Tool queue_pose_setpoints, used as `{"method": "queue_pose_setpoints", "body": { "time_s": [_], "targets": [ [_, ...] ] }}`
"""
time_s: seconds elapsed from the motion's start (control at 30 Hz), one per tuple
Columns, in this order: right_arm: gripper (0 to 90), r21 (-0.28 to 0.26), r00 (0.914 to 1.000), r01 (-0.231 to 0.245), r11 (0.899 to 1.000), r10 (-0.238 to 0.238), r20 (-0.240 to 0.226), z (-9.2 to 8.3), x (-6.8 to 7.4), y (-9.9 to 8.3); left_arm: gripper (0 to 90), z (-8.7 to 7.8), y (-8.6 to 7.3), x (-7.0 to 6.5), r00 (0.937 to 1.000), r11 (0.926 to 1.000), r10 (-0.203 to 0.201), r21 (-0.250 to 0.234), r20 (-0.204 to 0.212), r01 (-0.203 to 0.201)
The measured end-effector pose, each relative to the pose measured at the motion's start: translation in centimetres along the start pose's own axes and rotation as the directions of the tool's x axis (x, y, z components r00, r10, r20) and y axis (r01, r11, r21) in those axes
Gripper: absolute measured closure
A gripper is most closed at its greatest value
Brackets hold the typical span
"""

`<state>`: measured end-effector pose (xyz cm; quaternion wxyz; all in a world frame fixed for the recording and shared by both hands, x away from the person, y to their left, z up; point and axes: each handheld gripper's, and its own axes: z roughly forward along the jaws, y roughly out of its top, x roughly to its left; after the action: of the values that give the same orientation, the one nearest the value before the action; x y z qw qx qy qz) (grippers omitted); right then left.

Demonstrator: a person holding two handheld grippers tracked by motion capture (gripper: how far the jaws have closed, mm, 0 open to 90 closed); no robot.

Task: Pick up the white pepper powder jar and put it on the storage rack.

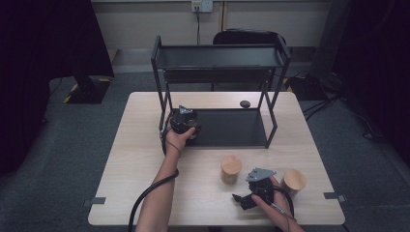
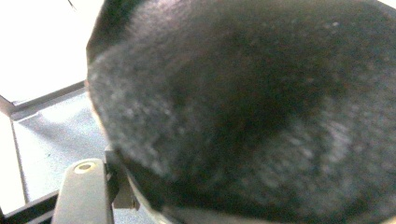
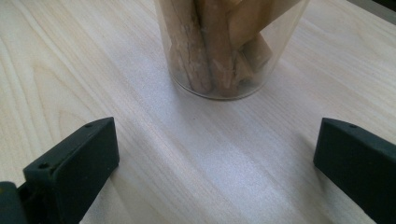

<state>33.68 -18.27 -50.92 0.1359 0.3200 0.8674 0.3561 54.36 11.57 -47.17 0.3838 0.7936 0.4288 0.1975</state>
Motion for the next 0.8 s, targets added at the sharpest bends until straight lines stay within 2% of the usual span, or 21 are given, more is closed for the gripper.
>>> {"method": "queue_pose_setpoints", "body": {
  "time_s": [0.07,0.53,0.8],
  "targets": [
    [0.0,0.000,1.0000,0.000,1.000,0.000,0.000,0.00,0.00,0.00,30.7,0.07,-0.08,-0.01,0.9999,0.9998,-0.016,-0.009,0.000,0.016],
    [0.0,0.000,1.0000,0.000,1.000,0.000,0.000,0.00,0.00,0.00,30.5,0.23,-0.28,0.09,0.9997,0.9995,-0.020,-0.026,-0.013,0.020],
    [0.0,0.000,1.0000,0.000,1.000,0.000,0.000,0.00,0.00,0.00,29.9,0.30,-0.32,0.09,0.9988,0.9984,-0.049,-0.030,-0.009,0.048]
  ]
}}
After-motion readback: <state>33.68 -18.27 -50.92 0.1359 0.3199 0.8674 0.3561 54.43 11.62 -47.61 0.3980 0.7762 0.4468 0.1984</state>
